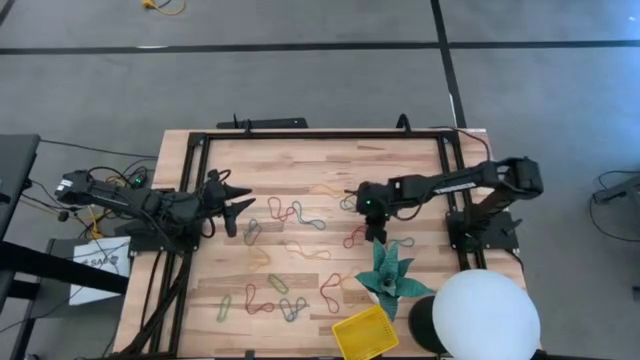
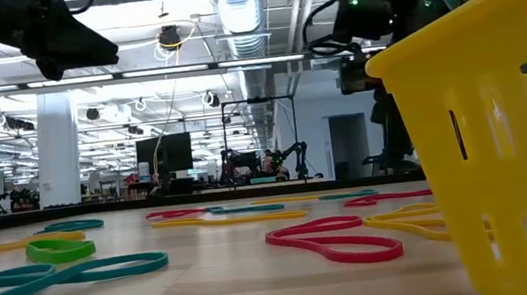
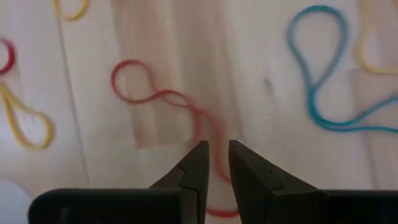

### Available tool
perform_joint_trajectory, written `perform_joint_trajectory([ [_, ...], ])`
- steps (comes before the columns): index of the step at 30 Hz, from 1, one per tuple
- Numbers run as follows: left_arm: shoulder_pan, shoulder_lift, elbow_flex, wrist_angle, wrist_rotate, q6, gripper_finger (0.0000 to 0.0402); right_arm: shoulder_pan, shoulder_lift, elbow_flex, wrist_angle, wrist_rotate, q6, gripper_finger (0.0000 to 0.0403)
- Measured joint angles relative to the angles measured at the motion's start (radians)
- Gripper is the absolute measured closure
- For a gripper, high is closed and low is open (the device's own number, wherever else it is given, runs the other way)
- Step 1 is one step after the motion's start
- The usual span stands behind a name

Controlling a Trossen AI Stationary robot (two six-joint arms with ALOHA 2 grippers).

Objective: Pick and place items into bin
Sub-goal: Put the red rubber band into the yellow bin

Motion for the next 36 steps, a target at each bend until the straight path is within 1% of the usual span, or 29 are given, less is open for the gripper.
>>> perform_joint_trajectory([
  [7,0.000,0.000,0.000,-0.004,0.008,-0.020,0.0278,0.044,0.094,0.041,-0.015,0.008,0.009,0.0347],
  [11,0.000,0.000,0.000,-0.005,0.008,-0.020,0.0278,0.046,0.137,0.054,-0.019,0.067,0.028,0.0347],
  [16,0.000,0.000,0.000,-0.005,0.007,-0.021,0.0278,0.049,0.149,0.061,-0.015,0.032,0.036,0.0347],
  [24,0.000,0.000,0.000,-0.005,0.007,-0.021,0.0278,0.052,0.149,0.061,-0.015,0.090,0.034,0.0347],
  [27,0.000,0.000,0.000,-0.005,0.007,-0.021,0.0278,0.052,0.149,0.061,-0.015,0.110,0.024,0.0358],
  [32,0.000,0.000,0.000,-0.005,0.006,-0.021,0.0278,0.052,0.149,0.061,-0.015,0.111,0.015,0.0398],
  [36,0.000,0.000,0.000,-0.005,0.006,-0.021,0.0278,0.052,0.149,0.060,-0.005,0.109,0.009,0.0391],
])
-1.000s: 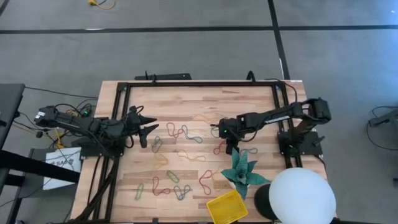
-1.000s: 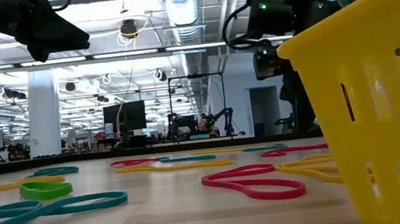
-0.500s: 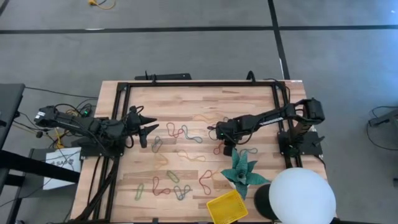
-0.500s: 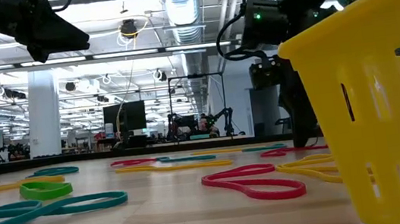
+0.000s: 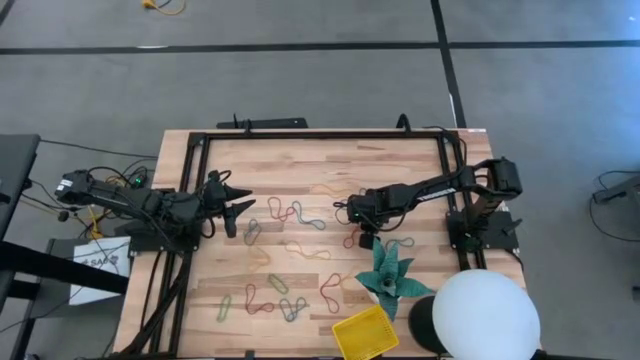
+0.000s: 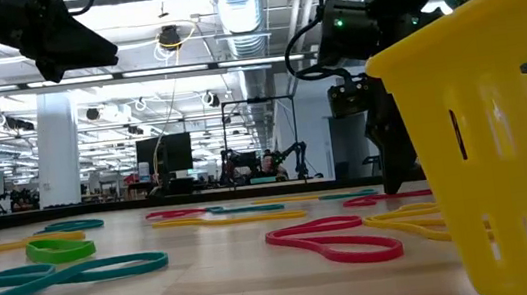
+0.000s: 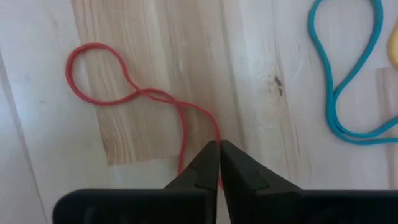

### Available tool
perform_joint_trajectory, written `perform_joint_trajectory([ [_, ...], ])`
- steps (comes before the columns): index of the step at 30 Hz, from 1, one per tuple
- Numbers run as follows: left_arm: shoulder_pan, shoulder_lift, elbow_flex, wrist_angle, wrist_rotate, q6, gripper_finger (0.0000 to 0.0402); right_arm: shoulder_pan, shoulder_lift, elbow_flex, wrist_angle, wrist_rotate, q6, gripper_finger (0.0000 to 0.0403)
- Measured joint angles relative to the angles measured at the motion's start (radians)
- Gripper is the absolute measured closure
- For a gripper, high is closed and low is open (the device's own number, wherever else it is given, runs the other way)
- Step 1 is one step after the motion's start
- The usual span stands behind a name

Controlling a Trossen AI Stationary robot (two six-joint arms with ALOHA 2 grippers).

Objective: Pick and place items into bin
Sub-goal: Put the red rubber band into the yellow bin

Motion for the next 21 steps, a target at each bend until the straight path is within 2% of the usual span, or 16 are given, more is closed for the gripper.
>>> perform_joint_trajectory([
  [7,0.000,0.000,0.000,-0.011,0.000,0.000,0.0278,0.000,0.000,0.000,0.063,-0.001,-0.001,0.0384],
  [17,0.000,0.000,0.000,-0.019,-0.001,0.000,0.0278,0.000,0.000,-0.001,0.065,-0.001,0.015,0.0328],
  [21,0.000,0.000,0.000,-0.019,-0.001,0.000,0.0278,0.000,0.042,0.002,0.074,0.007,0.016,0.0317],
])
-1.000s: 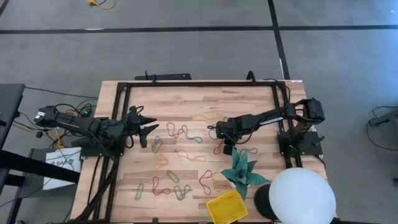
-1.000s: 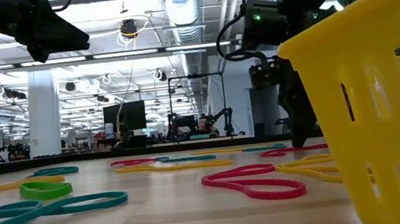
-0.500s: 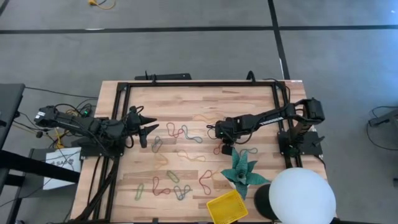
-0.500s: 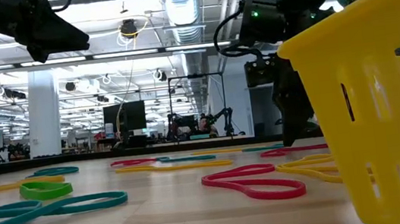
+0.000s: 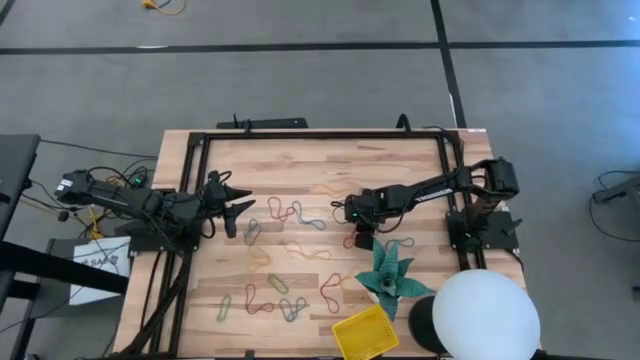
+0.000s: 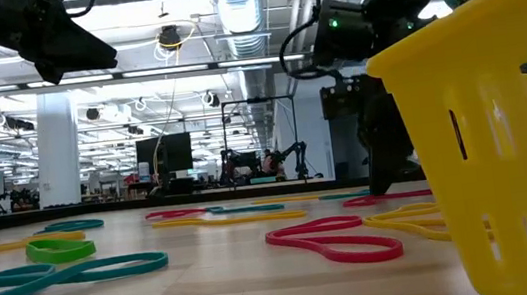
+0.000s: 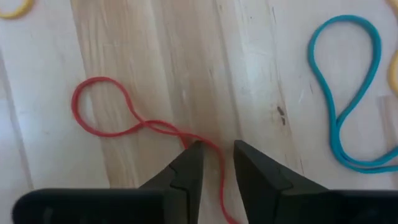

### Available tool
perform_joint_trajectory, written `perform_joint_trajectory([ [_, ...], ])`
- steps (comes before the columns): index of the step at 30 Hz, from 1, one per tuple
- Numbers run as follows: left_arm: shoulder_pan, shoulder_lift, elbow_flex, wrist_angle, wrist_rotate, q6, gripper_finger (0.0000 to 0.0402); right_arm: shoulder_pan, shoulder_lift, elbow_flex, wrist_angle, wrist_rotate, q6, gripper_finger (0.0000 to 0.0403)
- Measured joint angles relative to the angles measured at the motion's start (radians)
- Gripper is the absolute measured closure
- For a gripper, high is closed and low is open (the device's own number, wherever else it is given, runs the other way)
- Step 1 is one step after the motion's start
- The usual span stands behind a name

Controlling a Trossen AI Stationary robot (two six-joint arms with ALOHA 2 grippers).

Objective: Pick and place items into bin
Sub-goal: Put the red rubber band into the yellow bin

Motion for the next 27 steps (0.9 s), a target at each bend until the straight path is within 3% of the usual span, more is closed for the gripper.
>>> perform_joint_trajectory([
  [8,0.000,0.002,0.000,0.003,-0.001,-0.006,0.0278,0.000,0.037,0.006,-0.011,0.008,0.000,0.0328],
  [14,0.000,0.004,0.000,0.005,-0.001,-0.027,0.0278,0.011,-0.025,-0.008,0.009,-0.008,-0.023,0.0395],
  [19,0.000,0.003,0.000,0.005,-0.007,-0.045,0.0278,0.075,-0.061,-0.006,0.163,0.006,-0.069,0.0401],
  [23,0.000,0.017,0.000,0.005,0.004,-0.116,0.0278,0.139,-0.087,-0.006,0.303,0.131,-0.051,0.0402],
  [27,0.000,0.069,-0.001,0.060,0.097,-0.133,0.0278,0.198,-0.128,-0.005,0.455,0.271,-0.052,0.0402],
])
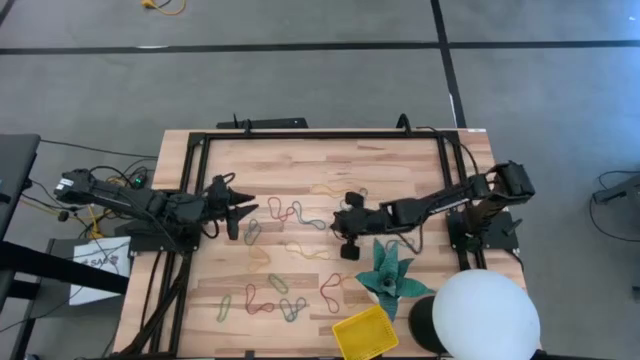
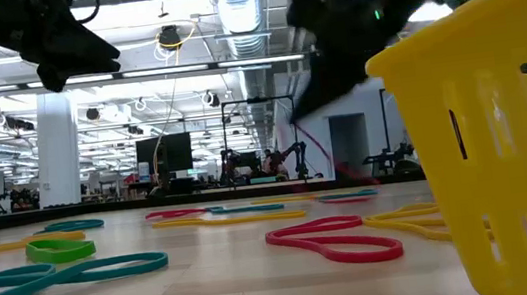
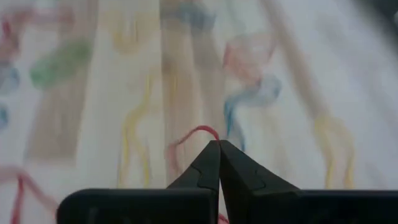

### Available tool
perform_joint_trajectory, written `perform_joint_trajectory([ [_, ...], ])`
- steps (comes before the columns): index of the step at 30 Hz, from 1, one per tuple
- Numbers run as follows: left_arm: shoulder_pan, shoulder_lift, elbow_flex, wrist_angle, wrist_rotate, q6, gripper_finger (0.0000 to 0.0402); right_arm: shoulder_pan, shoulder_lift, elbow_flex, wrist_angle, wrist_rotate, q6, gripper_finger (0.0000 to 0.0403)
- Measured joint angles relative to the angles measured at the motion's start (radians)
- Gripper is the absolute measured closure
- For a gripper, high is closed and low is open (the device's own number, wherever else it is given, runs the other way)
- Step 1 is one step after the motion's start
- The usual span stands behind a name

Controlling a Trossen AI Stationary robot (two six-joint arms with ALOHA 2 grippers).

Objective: Pick and place items into bin
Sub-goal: Put the red rubber band into the yellow bin

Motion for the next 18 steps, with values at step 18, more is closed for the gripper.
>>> perform_joint_trajectory([
  [18,0.008,0.675,0.010,0.920,0.266,0.311,0.0266,0.051,-0.062,0.002,0.220,0.115,0.000,0.0403],
])
